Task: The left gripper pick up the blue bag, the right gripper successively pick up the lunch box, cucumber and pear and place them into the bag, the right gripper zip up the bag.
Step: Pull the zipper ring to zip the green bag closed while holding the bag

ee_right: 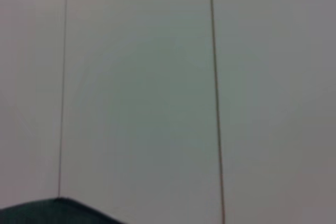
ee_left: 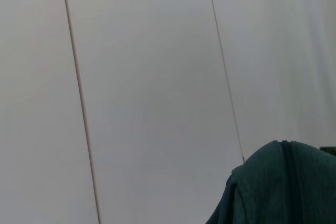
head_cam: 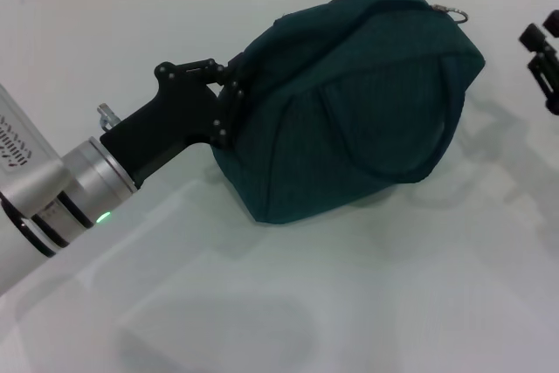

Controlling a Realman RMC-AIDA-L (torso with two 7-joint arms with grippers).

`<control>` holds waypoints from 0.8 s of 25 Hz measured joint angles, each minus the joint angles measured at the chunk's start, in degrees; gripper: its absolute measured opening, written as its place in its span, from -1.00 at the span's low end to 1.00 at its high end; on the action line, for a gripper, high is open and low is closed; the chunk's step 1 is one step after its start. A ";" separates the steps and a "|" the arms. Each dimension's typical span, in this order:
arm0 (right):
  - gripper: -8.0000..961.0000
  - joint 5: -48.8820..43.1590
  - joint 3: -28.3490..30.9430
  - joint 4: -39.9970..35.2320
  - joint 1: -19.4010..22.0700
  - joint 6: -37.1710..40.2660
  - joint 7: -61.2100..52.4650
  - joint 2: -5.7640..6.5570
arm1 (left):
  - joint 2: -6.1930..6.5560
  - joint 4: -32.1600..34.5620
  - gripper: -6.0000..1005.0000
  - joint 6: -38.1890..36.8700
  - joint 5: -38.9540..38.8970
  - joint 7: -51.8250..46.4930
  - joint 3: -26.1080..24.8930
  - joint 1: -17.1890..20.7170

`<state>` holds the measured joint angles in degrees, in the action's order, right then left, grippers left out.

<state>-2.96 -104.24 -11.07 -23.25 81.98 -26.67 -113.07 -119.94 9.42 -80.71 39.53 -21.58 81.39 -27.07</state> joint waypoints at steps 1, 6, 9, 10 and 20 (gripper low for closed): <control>-0.53 -0.39 0.04 -0.07 -0.22 -0.58 0.00 -0.04 | -0.02 0.00 -0.88 -0.02 0.02 0.03 0.00 0.00; -0.36 -0.88 -0.12 -0.11 -2.00 -2.64 0.02 -0.17 | -0.09 0.10 -0.88 -0.07 0.31 0.11 0.00 0.05; -0.36 -1.58 -0.18 -0.18 -3.25 -4.21 0.02 -0.15 | -0.11 0.15 -0.88 -0.09 0.54 0.13 0.00 0.09; -0.36 -2.18 -0.19 -0.23 -3.81 -5.22 0.00 -0.15 | -0.11 0.17 -0.88 -0.09 0.58 0.16 0.00 0.09; -0.35 -7.59 -0.03 -3.92 -5.90 -12.46 0.25 -1.15 | -0.20 -0.08 -0.88 -0.05 0.64 0.58 0.00 0.09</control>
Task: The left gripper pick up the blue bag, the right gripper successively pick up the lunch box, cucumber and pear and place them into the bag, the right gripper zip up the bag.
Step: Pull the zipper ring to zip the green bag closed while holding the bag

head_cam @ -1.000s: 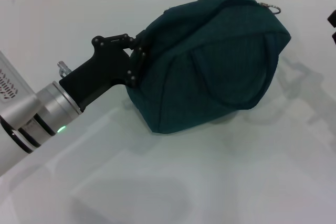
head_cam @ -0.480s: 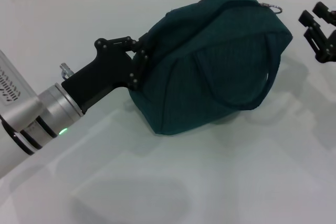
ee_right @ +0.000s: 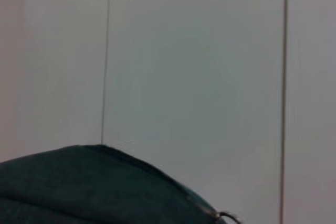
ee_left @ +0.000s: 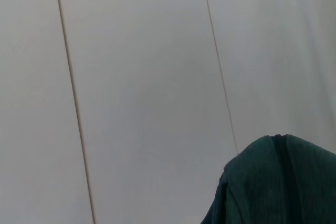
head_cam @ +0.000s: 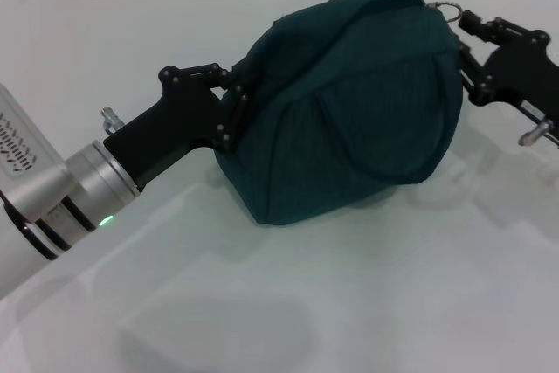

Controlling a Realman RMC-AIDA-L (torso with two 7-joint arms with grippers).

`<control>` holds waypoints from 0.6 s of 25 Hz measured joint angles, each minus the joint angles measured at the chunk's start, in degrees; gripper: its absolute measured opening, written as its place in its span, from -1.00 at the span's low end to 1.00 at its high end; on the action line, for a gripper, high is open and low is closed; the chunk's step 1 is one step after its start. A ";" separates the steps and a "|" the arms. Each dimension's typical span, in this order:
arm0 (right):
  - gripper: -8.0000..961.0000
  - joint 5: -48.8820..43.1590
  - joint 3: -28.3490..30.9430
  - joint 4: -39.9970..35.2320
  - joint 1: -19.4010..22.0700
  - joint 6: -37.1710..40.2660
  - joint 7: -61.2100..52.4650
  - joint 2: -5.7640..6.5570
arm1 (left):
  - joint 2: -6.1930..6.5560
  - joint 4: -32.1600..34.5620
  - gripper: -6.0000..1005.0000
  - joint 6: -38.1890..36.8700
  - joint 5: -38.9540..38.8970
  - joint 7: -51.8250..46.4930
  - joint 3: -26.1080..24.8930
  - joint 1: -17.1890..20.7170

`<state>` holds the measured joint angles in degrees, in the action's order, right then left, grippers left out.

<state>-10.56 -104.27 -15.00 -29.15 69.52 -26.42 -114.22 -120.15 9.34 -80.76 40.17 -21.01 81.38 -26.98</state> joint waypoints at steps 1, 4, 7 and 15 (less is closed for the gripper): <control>-0.35 -0.27 -0.04 -0.41 0.00 -0.40 0.11 -0.12 | 0.00 0.00 -0.88 0.00 0.00 0.00 0.00 0.00; -0.35 -2.12 0.16 -1.92 -0.01 -0.67 0.22 -0.25 | 0.00 0.01 -0.88 -0.04 0.00 0.00 0.00 0.00; -0.37 -2.89 0.26 -3.17 -0.03 -1.16 0.23 -0.31 | -0.02 0.00 -0.88 -0.26 0.00 0.01 0.00 0.02; -0.41 -2.94 0.34 -4.42 -0.32 -1.46 0.41 -0.30 | -0.09 -0.03 -0.88 -0.39 0.00 0.00 0.00 0.44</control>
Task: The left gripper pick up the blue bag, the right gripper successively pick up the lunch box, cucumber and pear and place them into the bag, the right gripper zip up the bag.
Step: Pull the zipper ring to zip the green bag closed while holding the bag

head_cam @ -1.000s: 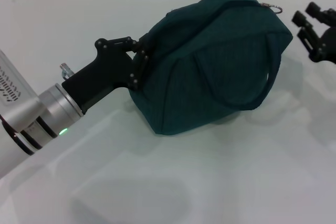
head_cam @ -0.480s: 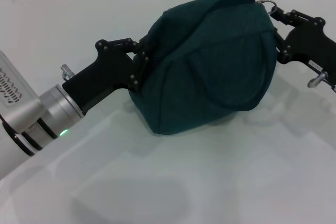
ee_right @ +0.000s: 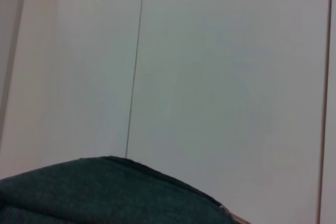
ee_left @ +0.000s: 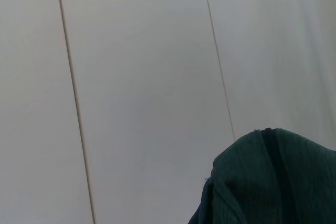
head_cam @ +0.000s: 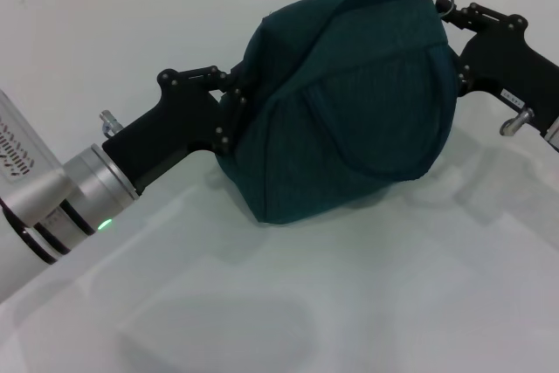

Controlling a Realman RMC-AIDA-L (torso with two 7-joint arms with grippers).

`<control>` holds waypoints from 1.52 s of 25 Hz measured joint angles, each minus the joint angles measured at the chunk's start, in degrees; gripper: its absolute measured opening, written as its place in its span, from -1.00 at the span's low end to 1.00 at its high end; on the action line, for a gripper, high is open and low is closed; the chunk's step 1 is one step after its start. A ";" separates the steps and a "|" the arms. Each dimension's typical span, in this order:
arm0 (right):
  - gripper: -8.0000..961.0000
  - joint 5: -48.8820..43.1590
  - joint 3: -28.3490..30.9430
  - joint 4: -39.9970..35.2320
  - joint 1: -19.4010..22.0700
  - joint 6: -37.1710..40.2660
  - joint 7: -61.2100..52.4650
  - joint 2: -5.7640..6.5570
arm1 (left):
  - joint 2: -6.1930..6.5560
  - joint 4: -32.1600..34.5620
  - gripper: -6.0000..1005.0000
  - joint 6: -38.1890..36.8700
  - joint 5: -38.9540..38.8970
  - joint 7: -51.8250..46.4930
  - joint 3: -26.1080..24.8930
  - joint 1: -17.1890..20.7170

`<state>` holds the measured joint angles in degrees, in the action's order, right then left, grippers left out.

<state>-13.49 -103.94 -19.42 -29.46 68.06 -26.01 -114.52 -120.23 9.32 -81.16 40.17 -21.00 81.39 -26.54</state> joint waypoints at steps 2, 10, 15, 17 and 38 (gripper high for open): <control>-0.43 0.00 0.04 -0.20 0.01 -0.02 0.00 -0.04 | 0.00 0.00 -0.88 -0.01 0.00 0.00 0.00 0.00; -0.47 0.41 0.05 -0.56 0.40 0.64 0.10 -0.27 | 0.00 0.01 -0.88 -0.05 0.00 0.08 0.04 0.16; -0.51 0.44 1.17 -0.62 0.33 0.44 2.61 -0.85 | 0.05 0.03 -0.88 -0.05 0.00 0.09 0.09 0.18; -0.53 0.45 1.60 -0.63 0.32 0.22 2.97 -1.04 | 0.06 0.02 -0.88 -0.06 0.07 0.09 0.09 0.22; -0.95 0.66 7.34 -0.75 5.58 0.73 2.52 -1.28 | 0.11 0.00 -0.88 0.33 0.35 0.09 -0.12 0.80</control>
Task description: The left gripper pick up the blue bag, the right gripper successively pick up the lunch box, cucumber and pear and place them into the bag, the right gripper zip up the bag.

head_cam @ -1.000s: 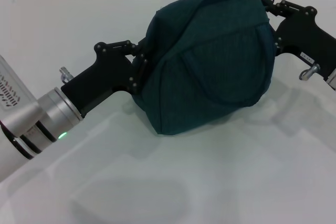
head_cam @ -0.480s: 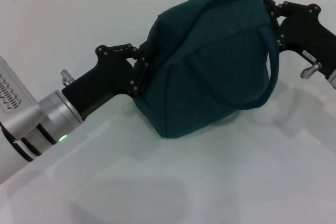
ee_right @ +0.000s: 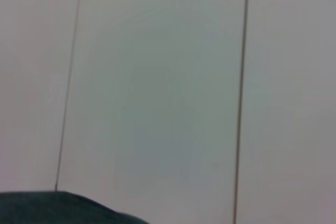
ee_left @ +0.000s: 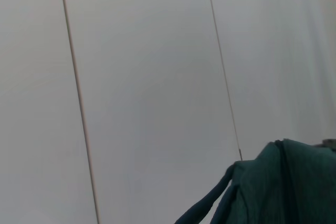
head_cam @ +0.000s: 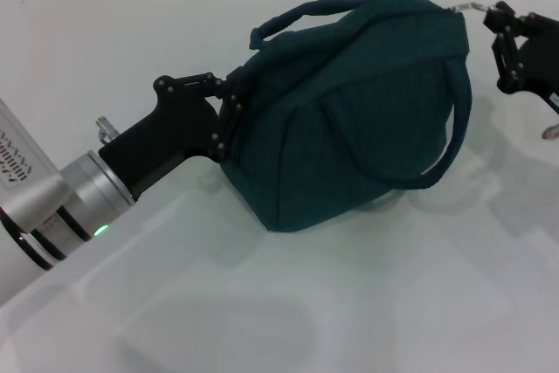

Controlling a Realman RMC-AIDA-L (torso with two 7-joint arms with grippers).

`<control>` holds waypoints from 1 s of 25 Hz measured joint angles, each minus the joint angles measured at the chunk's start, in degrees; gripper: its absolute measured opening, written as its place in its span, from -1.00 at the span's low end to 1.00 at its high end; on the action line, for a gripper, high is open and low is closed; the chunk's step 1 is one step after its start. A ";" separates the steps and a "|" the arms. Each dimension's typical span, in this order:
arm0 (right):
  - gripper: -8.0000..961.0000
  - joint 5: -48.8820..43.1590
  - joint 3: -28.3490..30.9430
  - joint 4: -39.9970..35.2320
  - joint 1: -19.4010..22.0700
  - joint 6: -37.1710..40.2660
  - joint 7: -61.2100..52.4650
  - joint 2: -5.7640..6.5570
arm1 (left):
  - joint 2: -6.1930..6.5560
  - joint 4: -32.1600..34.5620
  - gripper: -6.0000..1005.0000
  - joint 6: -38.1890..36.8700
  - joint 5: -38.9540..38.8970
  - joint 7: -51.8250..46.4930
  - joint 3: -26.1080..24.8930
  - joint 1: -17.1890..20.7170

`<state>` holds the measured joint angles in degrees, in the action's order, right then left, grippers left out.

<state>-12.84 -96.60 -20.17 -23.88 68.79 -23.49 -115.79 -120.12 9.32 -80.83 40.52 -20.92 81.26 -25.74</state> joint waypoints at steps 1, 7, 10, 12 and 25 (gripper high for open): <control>-0.95 0.01 0.14 0.07 0.34 -0.15 -0.04 -0.03 | 0.02 0.00 -0.88 0.02 0.00 0.00 0.03 0.00; -0.95 0.69 0.39 1.07 1.92 -0.45 -1.82 0.16 | 0.11 0.00 -0.88 0.11 0.00 -0.01 0.08 -0.01; -0.95 0.71 0.65 1.77 2.04 -0.60 -1.83 0.18 | 0.12 0.01 -0.88 0.13 0.00 -0.36 0.20 -0.06; -0.95 0.71 1.26 2.50 2.09 -0.68 -1.96 0.24 | 0.13 0.03 -0.88 0.07 0.01 -0.41 0.26 -0.13; -0.95 0.85 2.65 4.58 2.27 -1.37 -2.62 0.31 | -0.10 0.31 -0.88 -0.57 0.37 -0.48 0.21 -0.19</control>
<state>-11.98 -93.95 -15.59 -21.61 67.41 -26.10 -115.48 -120.22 9.62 -81.40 40.88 -21.40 81.47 -25.93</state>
